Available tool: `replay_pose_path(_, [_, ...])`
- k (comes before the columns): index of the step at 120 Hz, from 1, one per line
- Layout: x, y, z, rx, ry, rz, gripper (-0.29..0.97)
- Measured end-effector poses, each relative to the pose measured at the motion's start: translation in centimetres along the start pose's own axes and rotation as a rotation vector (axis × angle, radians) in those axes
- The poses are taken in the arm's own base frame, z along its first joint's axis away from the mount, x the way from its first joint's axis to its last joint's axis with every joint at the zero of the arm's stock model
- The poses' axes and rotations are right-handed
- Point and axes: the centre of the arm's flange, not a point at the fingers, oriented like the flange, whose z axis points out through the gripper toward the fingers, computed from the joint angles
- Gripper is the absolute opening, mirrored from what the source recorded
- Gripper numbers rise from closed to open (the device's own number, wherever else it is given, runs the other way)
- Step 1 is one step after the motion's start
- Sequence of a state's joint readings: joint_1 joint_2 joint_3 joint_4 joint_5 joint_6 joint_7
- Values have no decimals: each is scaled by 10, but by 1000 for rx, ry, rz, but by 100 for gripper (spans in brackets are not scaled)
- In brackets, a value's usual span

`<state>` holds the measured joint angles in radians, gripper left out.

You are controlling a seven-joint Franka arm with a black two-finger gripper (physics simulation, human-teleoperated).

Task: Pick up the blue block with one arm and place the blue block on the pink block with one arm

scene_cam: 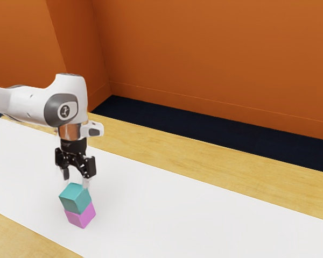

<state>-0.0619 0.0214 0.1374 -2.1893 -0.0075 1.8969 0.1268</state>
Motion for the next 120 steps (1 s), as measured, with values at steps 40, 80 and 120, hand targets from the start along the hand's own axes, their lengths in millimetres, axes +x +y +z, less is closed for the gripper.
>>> replay_pose_path(40, [10,23,-107,54,183,60,67])
replay_pose_path(80, [21,52,-223,158,354,107,68])
replay_pose_path(120, [14,14,-223,226,230,13,68])
